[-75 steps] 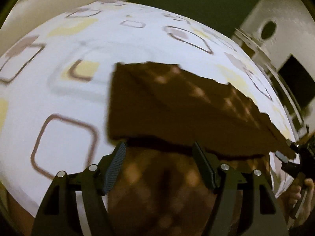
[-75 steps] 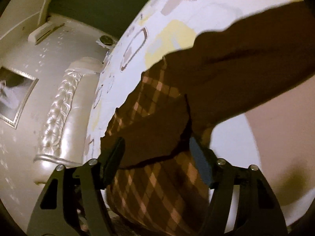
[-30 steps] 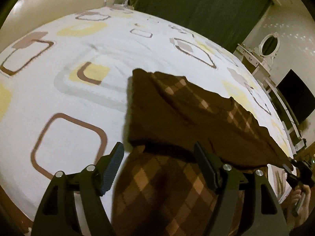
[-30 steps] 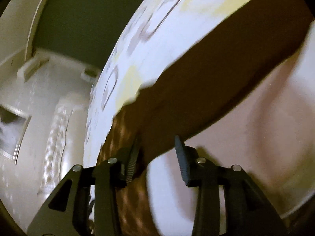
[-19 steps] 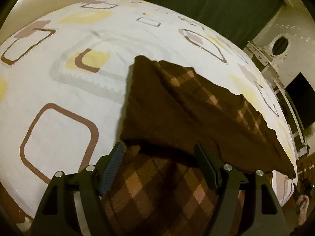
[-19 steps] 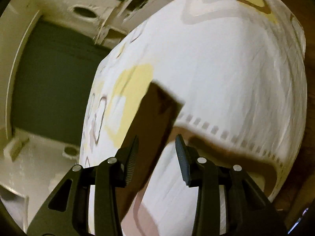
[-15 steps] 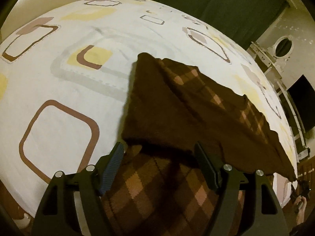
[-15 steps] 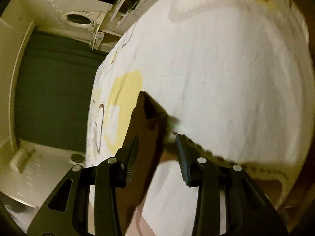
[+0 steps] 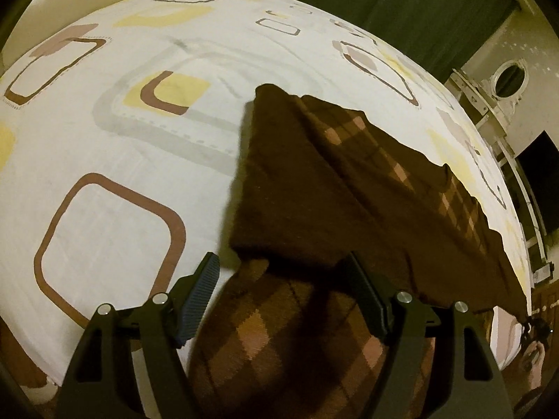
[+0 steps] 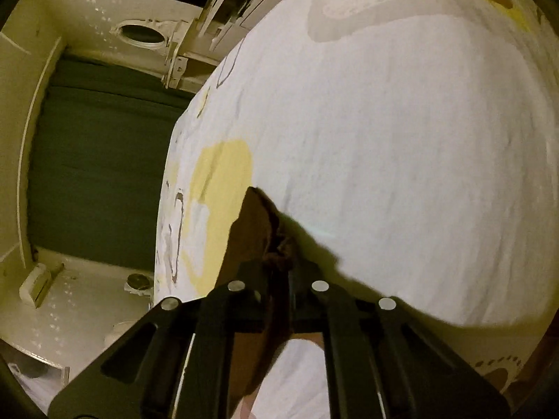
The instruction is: Fold small clothes
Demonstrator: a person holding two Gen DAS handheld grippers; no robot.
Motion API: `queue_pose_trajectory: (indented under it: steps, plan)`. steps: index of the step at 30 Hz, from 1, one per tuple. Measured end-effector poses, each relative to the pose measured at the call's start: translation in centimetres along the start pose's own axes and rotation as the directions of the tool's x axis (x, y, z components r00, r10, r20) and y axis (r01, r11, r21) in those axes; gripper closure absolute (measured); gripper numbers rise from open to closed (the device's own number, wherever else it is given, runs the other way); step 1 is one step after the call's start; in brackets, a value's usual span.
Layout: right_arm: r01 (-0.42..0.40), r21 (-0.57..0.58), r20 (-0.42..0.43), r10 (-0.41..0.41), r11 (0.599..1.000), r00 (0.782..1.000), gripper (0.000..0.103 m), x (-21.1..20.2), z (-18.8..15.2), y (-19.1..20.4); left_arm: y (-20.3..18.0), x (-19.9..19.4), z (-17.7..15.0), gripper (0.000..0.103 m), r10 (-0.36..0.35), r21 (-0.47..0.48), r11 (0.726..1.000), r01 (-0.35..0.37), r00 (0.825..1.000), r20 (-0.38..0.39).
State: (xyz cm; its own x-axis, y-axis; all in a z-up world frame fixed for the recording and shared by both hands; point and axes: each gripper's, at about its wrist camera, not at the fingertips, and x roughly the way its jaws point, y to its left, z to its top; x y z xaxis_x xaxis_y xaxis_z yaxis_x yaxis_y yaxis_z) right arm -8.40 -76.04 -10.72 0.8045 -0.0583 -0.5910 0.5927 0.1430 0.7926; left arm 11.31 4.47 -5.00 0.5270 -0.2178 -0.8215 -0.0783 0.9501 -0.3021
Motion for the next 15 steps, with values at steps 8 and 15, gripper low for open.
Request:
queue_pose_trajectory:
  steps: [8, 15]
  plan:
    - [-0.196, -0.081, -0.003, 0.197, 0.977, 0.980, 0.096, -1.9, -0.9, 5.6, 0.1, 0.1, 0.0, 0.027, -0.019, 0.009, 1.000, 0.019, 1.000, -0.010]
    - [-0.291, -0.296, -0.076, 0.281, 0.910, 0.957, 0.096, -3.6, -5.6, 16.1, 0.5, -0.4, -0.1, 0.026, -0.045, 0.012, 0.999, 0.045, 0.999, -0.015]
